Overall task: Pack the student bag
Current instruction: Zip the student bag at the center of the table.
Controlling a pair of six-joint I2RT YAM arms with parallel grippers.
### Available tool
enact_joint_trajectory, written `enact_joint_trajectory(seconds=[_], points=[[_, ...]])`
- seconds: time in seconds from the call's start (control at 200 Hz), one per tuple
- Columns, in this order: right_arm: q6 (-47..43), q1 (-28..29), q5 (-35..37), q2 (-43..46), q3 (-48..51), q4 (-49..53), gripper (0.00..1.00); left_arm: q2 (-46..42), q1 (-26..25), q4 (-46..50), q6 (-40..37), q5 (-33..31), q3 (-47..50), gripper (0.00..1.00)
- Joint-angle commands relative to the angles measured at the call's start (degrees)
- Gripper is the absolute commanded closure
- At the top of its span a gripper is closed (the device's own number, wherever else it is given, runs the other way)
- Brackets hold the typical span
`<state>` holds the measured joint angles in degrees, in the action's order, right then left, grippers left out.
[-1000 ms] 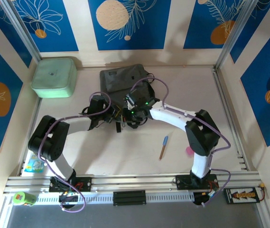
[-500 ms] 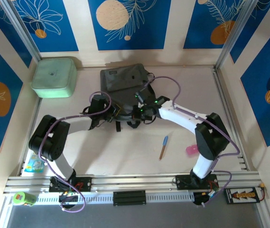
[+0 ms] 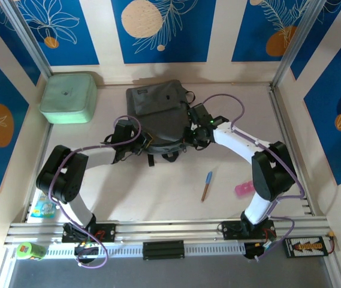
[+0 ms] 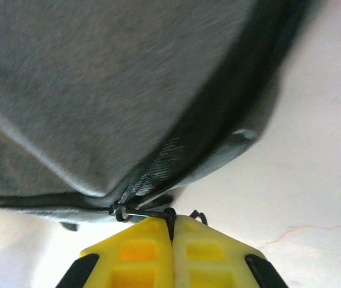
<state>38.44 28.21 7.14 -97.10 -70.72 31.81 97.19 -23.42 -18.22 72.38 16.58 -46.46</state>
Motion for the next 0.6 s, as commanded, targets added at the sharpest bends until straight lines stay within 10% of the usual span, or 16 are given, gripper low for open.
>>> enact_joint_trajectory(seconds=[0.0, 0.375, 0.595], points=[[-4.03, -3.43, 4.28, 0.29, -0.53, 3.24, 1.0, -1.54, 2.33, 3.09, -2.41, -2.45, 0.23, 1.0], [-6.29, -3.6, 0.1, 2.38, 2.59, 0.36, 1.0, -0.69, 2.85, 2.27, -3.65, 0.04, -1.19, 1.0], [-13.86, -4.14, -7.98, 5.42, 4.03, -2.31, 0.51, 0.01, 2.77, 1.7, -4.0, 2.14, -1.86, 1.0]])
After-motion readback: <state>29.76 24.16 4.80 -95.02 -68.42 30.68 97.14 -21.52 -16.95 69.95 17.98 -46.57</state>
